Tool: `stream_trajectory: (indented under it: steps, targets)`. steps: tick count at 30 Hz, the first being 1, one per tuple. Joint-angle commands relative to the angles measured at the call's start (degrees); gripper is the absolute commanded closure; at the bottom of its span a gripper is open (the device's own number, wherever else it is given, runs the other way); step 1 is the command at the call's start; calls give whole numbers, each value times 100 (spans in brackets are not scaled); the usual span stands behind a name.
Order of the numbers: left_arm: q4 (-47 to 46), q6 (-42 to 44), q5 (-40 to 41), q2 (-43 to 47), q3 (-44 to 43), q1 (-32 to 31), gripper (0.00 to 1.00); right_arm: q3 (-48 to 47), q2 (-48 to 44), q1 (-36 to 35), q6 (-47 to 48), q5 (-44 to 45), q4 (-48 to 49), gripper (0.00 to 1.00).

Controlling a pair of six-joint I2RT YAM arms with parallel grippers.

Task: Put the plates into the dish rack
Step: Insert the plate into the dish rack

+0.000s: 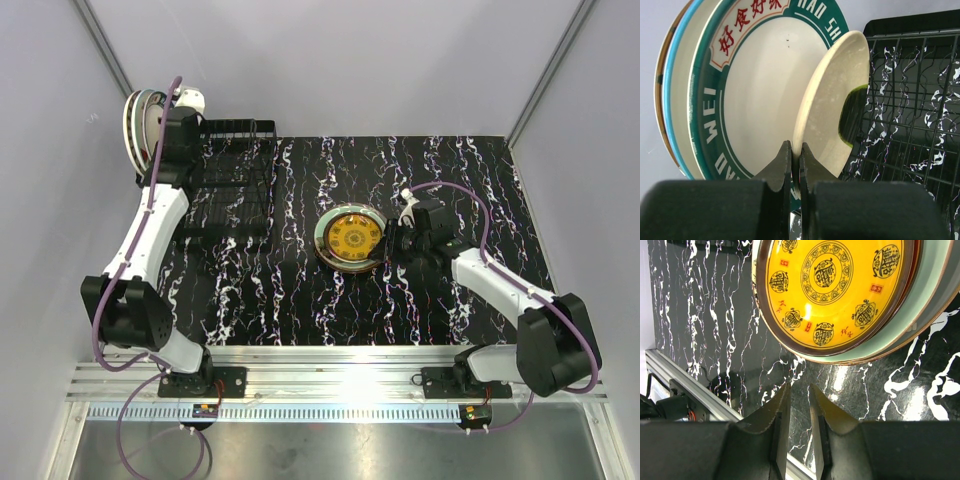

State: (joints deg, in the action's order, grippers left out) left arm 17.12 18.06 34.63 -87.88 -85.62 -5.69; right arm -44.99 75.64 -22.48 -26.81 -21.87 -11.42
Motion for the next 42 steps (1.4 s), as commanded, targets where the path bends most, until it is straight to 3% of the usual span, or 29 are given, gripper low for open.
stream_trajectory:
  steps: [1,7,10,13,17,23,30,42]
  targets:
    - [-280,66,131,-10,2,33,100,-141,30,51,-44,-72,210,71]
    - [-262,57,131,-80,11,42,100,-141,39,51,-44,-81,219,71]
    - [-219,57,167,-116,11,42,93,-141,48,51,-44,-81,210,71]
    - [-201,66,175,-116,11,42,92,-150,48,51,-44,-90,202,71]
    - [-201,92,184,-81,28,42,82,-150,57,60,-44,-98,202,71]
    - [-210,118,219,-19,37,68,75,-150,65,59,-44,-116,210,71]
    - [-61,66,202,16,-86,77,54,-150,74,60,-44,-116,219,70]
    - [-34,101,237,288,-306,68,50,-159,92,60,-53,-160,210,70]
